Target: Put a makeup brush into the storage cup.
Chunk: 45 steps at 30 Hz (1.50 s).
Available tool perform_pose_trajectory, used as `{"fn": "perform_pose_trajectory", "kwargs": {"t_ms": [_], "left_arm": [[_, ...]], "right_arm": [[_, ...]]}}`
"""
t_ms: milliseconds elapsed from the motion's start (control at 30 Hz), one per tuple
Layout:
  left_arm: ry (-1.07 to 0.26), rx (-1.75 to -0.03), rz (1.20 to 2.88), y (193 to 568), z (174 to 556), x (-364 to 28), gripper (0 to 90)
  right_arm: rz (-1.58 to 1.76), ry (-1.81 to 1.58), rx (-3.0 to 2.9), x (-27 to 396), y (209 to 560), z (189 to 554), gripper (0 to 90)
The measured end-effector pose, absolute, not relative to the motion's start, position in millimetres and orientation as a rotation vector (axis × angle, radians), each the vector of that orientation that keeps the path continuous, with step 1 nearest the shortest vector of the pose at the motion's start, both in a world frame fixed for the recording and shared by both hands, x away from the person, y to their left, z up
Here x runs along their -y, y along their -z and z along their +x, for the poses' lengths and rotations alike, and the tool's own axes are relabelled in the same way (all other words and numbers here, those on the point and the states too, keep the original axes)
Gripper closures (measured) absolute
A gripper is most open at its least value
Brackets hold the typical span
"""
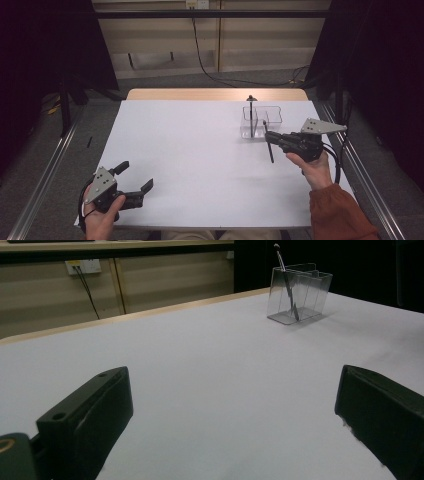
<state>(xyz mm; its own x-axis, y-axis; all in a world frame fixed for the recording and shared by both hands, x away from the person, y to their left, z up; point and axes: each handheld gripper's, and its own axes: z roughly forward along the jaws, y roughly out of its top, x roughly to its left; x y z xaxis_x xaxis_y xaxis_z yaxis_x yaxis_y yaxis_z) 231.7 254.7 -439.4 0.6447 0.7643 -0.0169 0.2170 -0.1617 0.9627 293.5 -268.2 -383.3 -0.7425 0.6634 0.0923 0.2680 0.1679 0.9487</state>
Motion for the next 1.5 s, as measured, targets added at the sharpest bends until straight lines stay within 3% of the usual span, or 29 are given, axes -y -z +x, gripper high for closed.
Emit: {"fn": "perform_pose_trajectory", "kwargs": {"t_ms": [1500], "left_arm": [[-0.587, -0.802, 1.703, 439.6, 231.5, -254.6, 2.1]], "right_arm": [[0.837, -1.669, -1.970, 247.3, 331.0, 344.1, 84.4]]}}
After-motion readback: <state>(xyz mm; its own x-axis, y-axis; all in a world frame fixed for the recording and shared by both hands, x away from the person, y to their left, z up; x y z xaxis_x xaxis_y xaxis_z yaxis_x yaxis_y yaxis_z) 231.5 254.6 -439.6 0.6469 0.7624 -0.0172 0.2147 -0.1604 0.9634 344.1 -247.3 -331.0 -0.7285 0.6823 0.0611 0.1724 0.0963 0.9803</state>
